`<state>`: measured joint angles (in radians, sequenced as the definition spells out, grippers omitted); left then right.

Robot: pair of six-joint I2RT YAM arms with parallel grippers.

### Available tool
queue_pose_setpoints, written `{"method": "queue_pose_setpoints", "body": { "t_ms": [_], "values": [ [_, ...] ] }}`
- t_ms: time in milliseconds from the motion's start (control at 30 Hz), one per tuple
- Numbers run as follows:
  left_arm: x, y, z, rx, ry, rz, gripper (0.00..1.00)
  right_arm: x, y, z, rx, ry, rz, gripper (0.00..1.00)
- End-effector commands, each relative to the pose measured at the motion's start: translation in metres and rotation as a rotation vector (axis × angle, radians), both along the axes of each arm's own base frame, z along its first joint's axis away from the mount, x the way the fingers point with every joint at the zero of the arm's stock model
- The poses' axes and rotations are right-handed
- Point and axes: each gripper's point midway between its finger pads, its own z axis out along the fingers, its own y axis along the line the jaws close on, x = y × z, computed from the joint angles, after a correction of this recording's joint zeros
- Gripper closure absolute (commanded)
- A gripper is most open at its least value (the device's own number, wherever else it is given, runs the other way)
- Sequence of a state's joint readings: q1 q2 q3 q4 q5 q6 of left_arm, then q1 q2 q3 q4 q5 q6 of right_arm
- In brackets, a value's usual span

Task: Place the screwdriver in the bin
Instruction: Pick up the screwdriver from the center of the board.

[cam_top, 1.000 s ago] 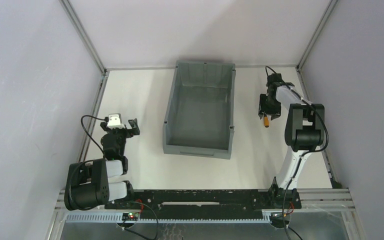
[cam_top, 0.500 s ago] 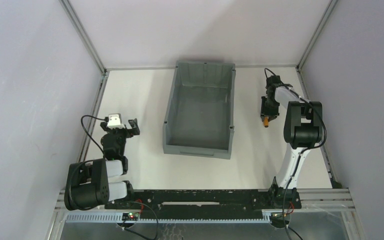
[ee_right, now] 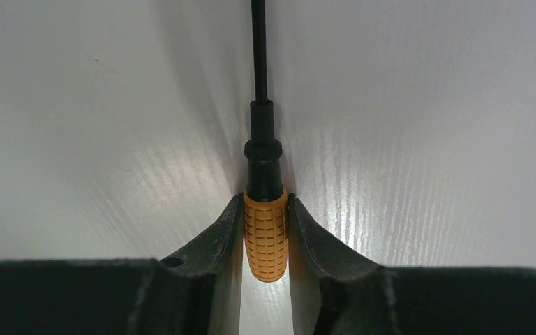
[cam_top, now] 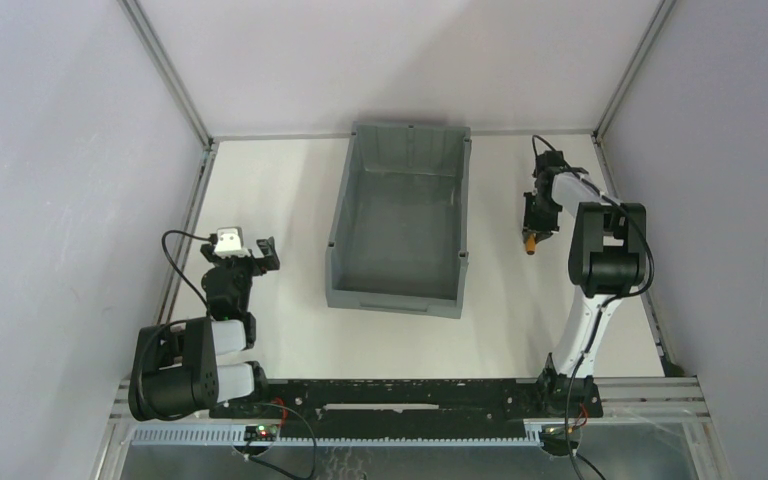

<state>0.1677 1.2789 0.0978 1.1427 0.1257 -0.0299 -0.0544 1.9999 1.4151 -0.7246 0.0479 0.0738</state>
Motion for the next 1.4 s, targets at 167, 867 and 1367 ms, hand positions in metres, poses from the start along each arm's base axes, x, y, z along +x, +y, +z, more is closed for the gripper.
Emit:
{"method": "queue_pose_setpoints", "body": {
  "t_ms": [167, 867, 1367],
  "values": [
    [0.011, 0.001, 0.03, 0.003, -0.092, 0.002, 0.0, 0.016, 0.022, 0.028, 0.267, -0.074, -0.045, 1.0],
    [0.011, 0.001, 0.03, 0.004, -0.091, 0.003, 0.0, 0.053, 0.069, 0.182, 0.803, -0.338, -0.09, 1.0],
    [0.011, 0.001, 0.029, 0.002, -0.09, 0.002, 0.0, 0.055, 0.112, 0.311, 0.98, -0.487, -0.108, 1.0]
  ]
}}
